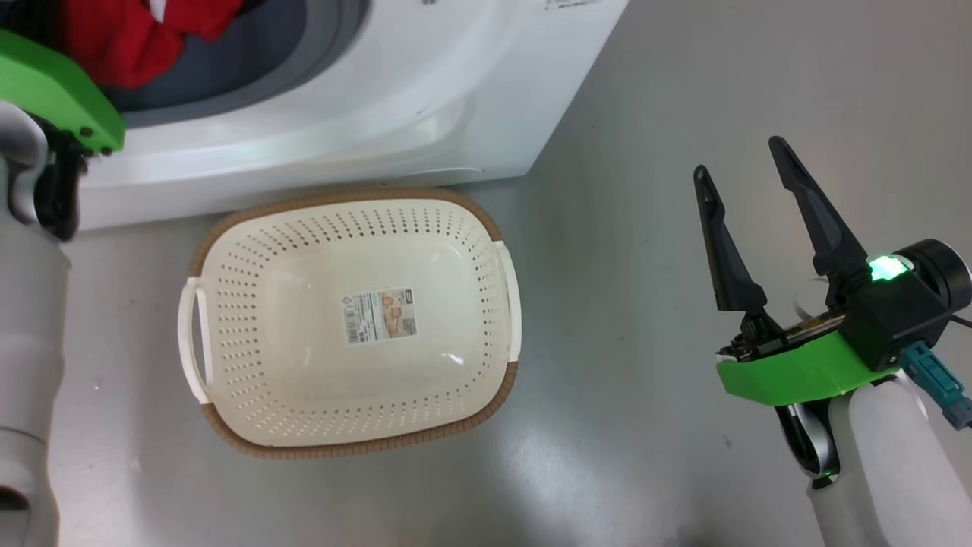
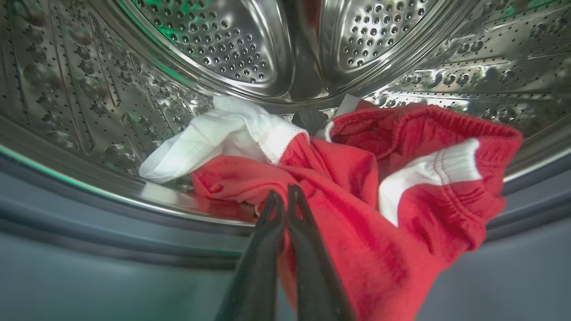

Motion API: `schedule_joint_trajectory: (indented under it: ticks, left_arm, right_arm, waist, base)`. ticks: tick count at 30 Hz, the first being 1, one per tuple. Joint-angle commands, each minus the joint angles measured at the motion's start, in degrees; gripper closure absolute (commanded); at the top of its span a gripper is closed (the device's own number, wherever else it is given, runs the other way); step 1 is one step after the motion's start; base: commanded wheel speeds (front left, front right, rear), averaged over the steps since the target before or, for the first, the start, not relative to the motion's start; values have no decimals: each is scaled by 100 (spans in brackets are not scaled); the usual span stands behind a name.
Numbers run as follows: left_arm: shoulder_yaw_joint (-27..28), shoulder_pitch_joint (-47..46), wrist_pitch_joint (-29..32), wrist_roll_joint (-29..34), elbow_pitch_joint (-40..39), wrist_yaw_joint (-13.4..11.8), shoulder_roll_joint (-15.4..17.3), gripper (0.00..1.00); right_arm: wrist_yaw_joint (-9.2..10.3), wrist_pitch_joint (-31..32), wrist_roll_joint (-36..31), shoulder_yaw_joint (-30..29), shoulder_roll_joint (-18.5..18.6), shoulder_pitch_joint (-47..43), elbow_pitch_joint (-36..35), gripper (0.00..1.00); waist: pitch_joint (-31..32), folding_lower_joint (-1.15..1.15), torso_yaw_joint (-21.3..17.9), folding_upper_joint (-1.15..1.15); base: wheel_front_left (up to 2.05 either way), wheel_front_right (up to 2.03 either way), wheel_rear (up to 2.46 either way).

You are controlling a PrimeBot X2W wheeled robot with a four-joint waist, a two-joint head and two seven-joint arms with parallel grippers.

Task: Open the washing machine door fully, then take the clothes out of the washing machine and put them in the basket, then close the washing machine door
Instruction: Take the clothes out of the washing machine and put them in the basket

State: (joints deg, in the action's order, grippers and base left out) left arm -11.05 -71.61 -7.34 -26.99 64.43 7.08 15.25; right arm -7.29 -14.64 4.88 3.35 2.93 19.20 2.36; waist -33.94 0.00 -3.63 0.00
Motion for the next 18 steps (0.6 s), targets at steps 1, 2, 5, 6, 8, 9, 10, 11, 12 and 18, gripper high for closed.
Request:
schedule_joint_trajectory:
  ticks: [1, 2, 5, 6, 8, 9, 10, 11, 12, 18]
  left_arm:
    - [48, 123, -186, -38, -170, 22, 317, 100]
    - [40, 154, -258, -40, -186, 23, 320, 100]
    - [9, 257, -445, -34, -261, 26, 322, 100]
    - [4, 300, -499, -37, -294, 26, 320, 100]
    - [-13, 401, -594, -27, -382, 28, 324, 100]
    - [-16, 458, -632, -26, -435, 29, 327, 100]
    - [-33, 520, -665, -9, -500, 29, 331, 100]
    - [-57, 585, -692, 18, -570, 30, 335, 100]
    - [-80, 652, -714, 57, -652, 28, 344, 100]
    - [-32, 1056, -760, 183, -1279, -68, 356, 100]
  right_arm:
    - [-20, -36, 52, 122, -5, -17, -102, 0]
    - [-20, -36, 52, 123, -5, -22, -98, 0]
    - [-20, -36, 51, 120, -5, -42, -83, 0]
    - [-20, -36, 52, 116, -5, -52, -73, 0]
    - [-20, -36, 54, 114, -5, -67, -59, 0]
    - [-20, -36, 58, 117, -5, -75, -52, 0]
    - [-20, -36, 60, 116, -5, -85, -44, 0]
    - [-20, -36, 59, 113, -5, -96, -39, 0]
    - [-20, -36, 59, 110, -5, -109, -34, 0]
    - [-20, -36, 49, 96, -5, -172, -9, 0]
  waist:
    - [112, 0, 36, 0]
    - [147, 0, 46, 0]
    - [250, 0, 78, 0]
    - [287, 0, 89, 0]
    - [364, 0, 109, 0]
    - [401, 0, 116, 0]
    - [439, 0, 128, 0]
    - [476, 0, 141, 0]
    - [513, 0, 154, 0]
    - [708, 0, 204, 0]
  base:
    - [0, 0, 0]
    - [0, 0, 0]
    - [0, 0, 0]
    - [0, 0, 0]
    - [0, 0, 0]
    - [0, 0, 0]
    - [0, 0, 0]
    - [0, 0, 0]
    - [0, 0, 0]
    - [0, 0, 0]
